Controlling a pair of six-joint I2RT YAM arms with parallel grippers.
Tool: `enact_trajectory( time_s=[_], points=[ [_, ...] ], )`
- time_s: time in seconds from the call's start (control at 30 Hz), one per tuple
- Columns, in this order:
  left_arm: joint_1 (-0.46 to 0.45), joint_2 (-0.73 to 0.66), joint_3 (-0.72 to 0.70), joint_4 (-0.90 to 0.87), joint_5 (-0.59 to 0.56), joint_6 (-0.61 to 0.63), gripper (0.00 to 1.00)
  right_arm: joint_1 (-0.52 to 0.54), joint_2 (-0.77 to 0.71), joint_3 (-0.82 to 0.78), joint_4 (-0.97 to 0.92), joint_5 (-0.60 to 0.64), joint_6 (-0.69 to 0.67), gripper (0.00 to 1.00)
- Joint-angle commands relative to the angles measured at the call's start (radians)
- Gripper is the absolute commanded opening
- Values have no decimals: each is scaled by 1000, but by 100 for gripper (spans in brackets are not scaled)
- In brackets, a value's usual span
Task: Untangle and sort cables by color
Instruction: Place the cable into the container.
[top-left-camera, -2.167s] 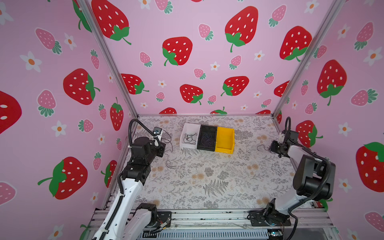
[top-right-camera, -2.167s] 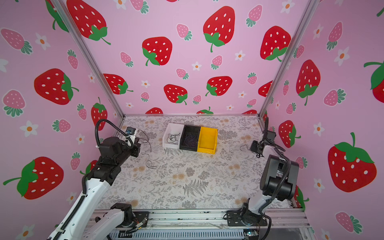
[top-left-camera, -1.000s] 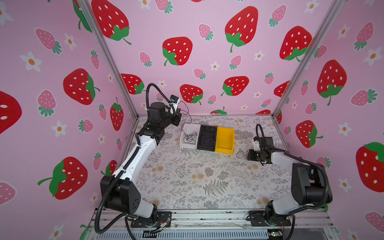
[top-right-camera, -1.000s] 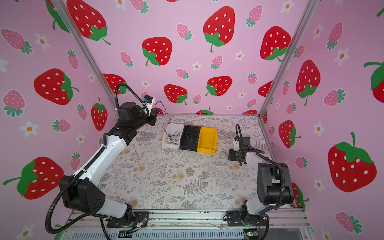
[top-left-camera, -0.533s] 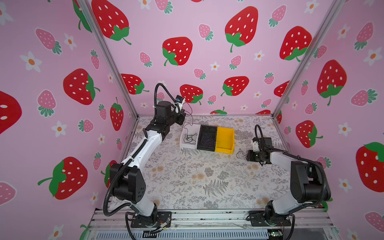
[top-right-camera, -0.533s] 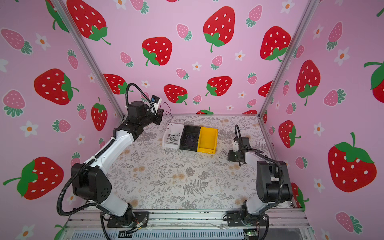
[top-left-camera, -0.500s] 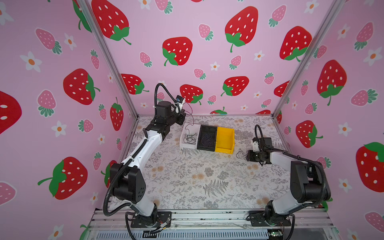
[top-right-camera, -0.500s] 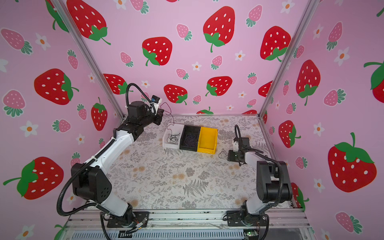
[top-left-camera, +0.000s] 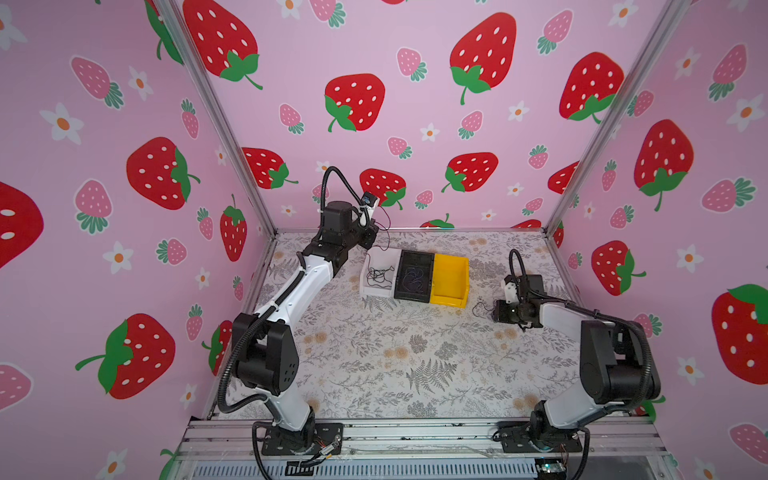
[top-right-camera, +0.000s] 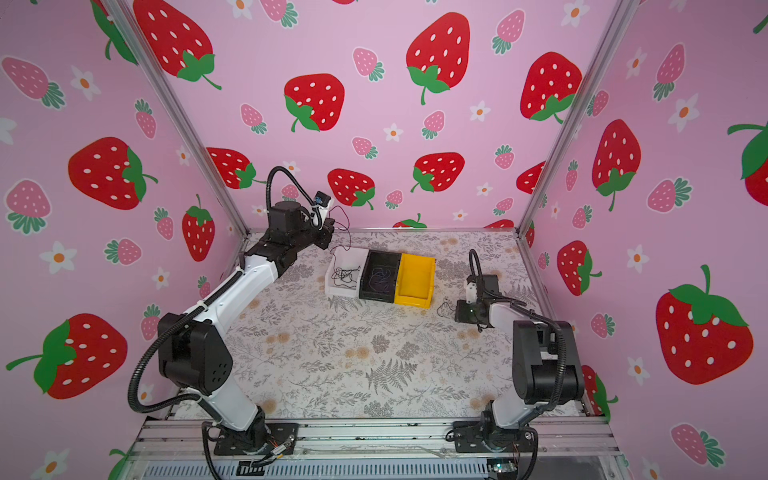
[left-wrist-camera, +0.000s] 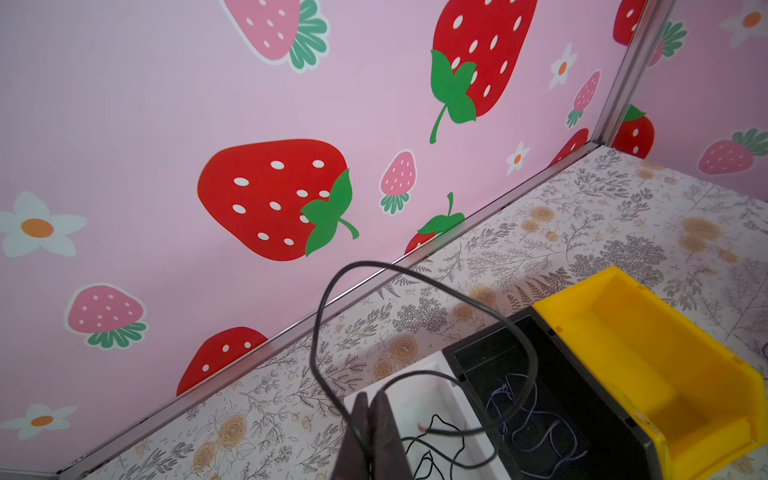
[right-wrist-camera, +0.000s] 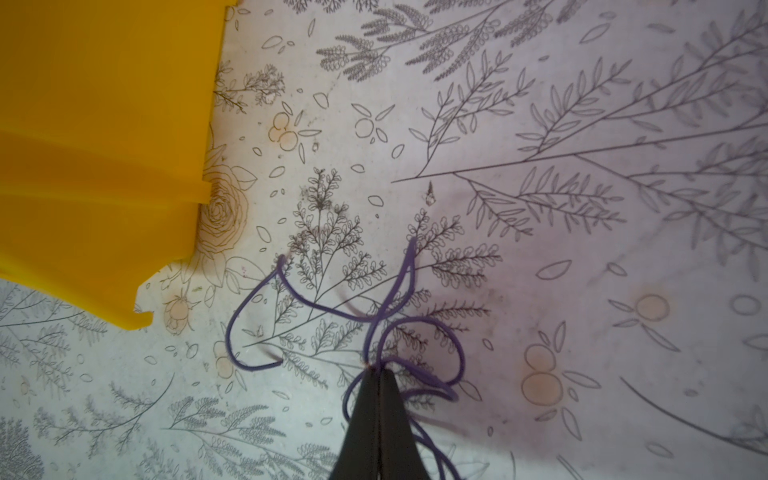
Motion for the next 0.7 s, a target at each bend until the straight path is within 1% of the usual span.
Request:
enact_trajectory(
  time_s=[0.0,0.13,0.17,0.3,0.5,0.57,0.63,0.67],
  points=[
    [-10,6,-14,25,-9,14,0,6,1,8,-15,-5,-7,2],
    [-13,17,-64,35,-23,-18,0,7,0,11,-17,-4,-8,2],
    [-13,23,-78,33,-51,-23,0,6,-1,13,-18,-5,-8,2],
    [-13,57,-126,19,-82,-61,0,6,-14,14,-20,-6,-7,2],
    [-14,59,-216,35,-80,-101,0,6,-50,7,-30,-7,-7,2],
    [-14,72,-206,6,-57,-98,0,6,-57,7,-31,-10,-2,2],
    [-14,99,-165,-59,-60,-104,0,6,-63,7,-33,-16,2,2],
    [-15,112,-148,-85,-67,-111,2,7,-68,7,-34,-16,4,2]
  ],
)
